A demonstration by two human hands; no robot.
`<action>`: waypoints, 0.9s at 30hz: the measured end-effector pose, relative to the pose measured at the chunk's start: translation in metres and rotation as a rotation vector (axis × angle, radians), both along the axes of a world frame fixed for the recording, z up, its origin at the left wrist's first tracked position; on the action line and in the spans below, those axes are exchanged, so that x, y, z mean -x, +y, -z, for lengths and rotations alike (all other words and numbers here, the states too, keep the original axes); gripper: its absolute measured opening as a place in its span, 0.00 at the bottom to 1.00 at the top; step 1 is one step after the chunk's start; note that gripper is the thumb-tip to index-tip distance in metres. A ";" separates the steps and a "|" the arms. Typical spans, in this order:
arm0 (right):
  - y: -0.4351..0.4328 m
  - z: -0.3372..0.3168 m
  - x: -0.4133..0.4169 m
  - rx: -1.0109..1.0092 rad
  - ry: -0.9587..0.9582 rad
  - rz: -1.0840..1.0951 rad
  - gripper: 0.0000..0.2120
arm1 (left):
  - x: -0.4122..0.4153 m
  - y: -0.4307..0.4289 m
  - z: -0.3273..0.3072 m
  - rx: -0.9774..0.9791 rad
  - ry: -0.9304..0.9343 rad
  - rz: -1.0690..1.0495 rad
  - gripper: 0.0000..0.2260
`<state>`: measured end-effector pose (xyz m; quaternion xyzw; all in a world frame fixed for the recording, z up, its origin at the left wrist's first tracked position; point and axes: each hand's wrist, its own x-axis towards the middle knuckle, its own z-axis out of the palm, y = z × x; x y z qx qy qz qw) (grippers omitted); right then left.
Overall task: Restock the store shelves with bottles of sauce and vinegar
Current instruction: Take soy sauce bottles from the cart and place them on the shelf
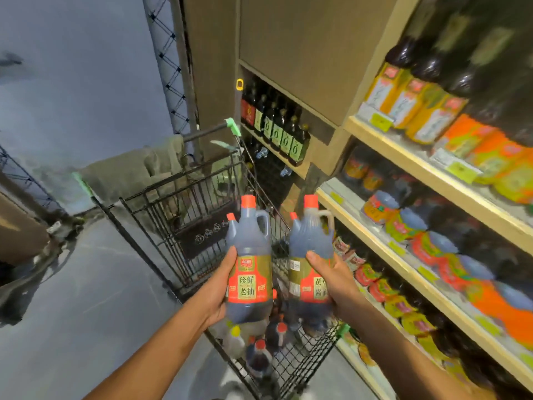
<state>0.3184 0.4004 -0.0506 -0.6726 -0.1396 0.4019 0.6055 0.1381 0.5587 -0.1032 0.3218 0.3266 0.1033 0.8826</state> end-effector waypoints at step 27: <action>-0.520 -0.025 0.065 -0.015 -0.057 1.071 0.14 | -0.120 -0.421 -0.043 -0.141 -0.026 0.890 0.32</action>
